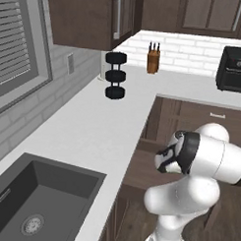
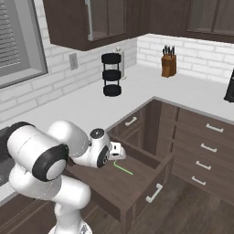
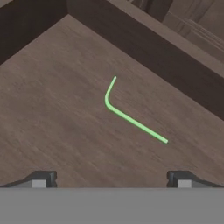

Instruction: Take a straw from the drawer in front and place it inside the glass cup on the dining counter.

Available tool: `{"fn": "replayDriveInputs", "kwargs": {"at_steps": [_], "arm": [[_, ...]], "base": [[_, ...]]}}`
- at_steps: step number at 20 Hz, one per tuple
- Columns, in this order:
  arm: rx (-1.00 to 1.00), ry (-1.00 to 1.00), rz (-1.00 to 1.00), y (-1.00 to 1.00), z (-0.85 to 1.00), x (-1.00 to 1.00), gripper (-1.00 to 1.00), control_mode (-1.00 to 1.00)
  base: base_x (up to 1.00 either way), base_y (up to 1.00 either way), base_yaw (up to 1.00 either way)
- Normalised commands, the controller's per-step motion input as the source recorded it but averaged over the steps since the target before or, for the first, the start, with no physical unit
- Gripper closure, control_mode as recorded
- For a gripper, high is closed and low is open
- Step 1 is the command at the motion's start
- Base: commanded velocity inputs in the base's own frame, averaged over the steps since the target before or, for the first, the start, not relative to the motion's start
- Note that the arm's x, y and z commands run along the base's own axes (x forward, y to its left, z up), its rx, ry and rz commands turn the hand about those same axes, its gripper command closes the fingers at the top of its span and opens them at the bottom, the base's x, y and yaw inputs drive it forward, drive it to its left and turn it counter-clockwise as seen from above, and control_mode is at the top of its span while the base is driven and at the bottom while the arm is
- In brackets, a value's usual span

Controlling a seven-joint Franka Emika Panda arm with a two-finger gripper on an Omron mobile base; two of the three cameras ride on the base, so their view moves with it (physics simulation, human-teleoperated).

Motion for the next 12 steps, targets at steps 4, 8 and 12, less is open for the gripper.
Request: {"fn": "replayDriveInputs", "kwargs": {"at_steps": [4, 8, 12], "arm": [[0.0, 0.0, 0.05, 0.0, -0.4, 0.16, -1.0, -1.0], [0.0, 0.0, 0.05, 0.0, -0.43, 0.3, -1.0, -1.0], [0.0, 0.0, 0.05, 0.0, -0.32, 0.3, -1.0, -1.0]], "base": [[0.0, 0.0, 0.0], [0.0, 0.0, 0.0], [0.0, 0.0, 0.0]]}}
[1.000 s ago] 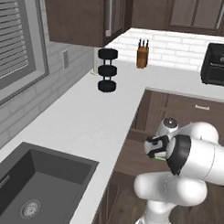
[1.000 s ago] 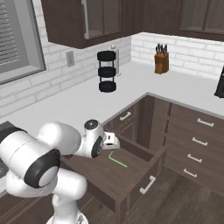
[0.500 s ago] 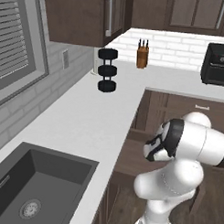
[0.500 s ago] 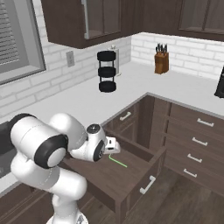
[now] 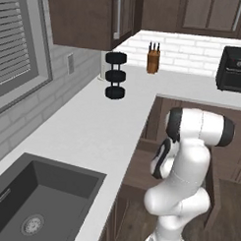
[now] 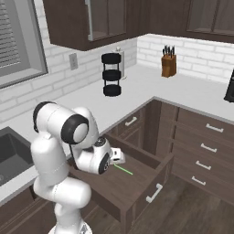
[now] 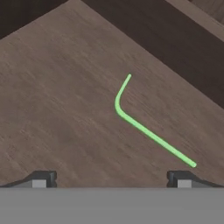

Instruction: Take a straw from the drawer in front and place it inside the glass cup on the dining counter.

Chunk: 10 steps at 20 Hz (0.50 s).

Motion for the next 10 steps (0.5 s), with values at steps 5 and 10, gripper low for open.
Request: {"fn": "replayDriveInputs", "kwargs": {"at_steps": [5, 10], "arm": [[0.0, 0.0, 0.04, 0.0, -0.21, 0.42, -1.0, -1.0], [0.0, 0.0, 0.01, -0.02, -0.08, 0.51, -1.0, -1.0]], "base": [[0.0, 0.0, 0.0], [0.0, 0.0, 0.0]]}}
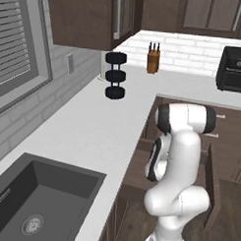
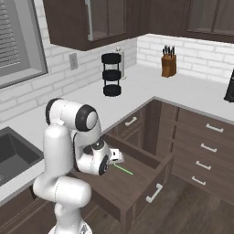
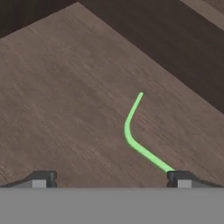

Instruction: Take a straw from the drawer in front and place it inside the glass cup on the dining counter.

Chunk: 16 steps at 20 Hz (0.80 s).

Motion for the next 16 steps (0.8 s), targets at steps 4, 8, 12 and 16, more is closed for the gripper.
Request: {"fn": "replayDriveInputs", "kwargs": {"at_steps": [4, 8, 12, 16], "arm": [[0.0, 0.01, 0.0, -0.08, -0.05, 0.49, -1.0, -1.0], [0.02, 0.09, 0.0, -0.18, -0.2, 0.47, -1.0, -1.0], [0.03, 0.12, 0.0, -0.21, -0.33, 0.35, -1.0, -1.0], [0.04, 0.12, 0.0, -0.29, -0.41, 0.28, -1.0, -1.0]], "base": [[0.0, 0.0, 0.0], [0.0, 0.0, 0.0], [0.0, 0.0, 0.0], [0.0, 0.0, 0.0]]}}
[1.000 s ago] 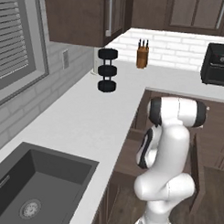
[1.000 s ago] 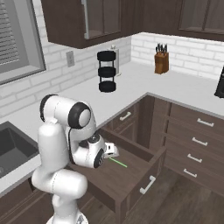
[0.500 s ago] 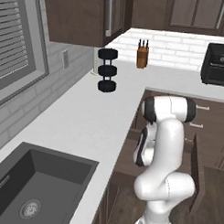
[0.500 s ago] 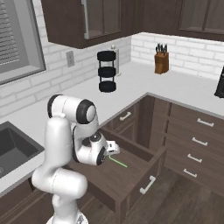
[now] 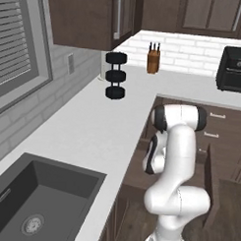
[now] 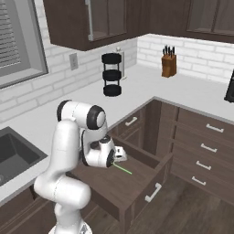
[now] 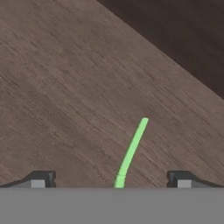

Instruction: Take a straw from the drawer in front and place it inside the glass cup on the dining counter.

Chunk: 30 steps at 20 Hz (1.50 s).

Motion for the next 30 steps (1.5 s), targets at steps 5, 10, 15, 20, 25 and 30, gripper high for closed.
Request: {"fn": "replayDriveInputs", "kwargs": {"at_steps": [5, 10, 15, 20, 25, 30], "arm": [[0.03, 0.12, 0.0, -0.26, -0.54, 0.22, -1.0, -1.0], [0.01, 0.13, 0.0, -0.14, -0.71, 0.03, 1.0, -1.0], [0.0, 0.01, 0.0, -0.48, -0.39, -0.03, 1.0, -1.0], [0.0, 0.0, 0.0, -0.65, -0.2, -0.07, 1.0, -1.0], [0.0, 0.0, -0.01, -0.51, -0.03, 0.0, 1.0, -1.0], [0.0, 0.0, -0.03, -0.35, 0.13, 0.04, 1.0, -1.0]], "base": [[0.0, 0.0, 0.0], [0.0, 0.0, 0.0], [0.0, 0.0, 0.0], [0.0, 0.0, 0.0], [0.0, 0.0, 0.0], [0.0, 0.0, 0.0]]}}
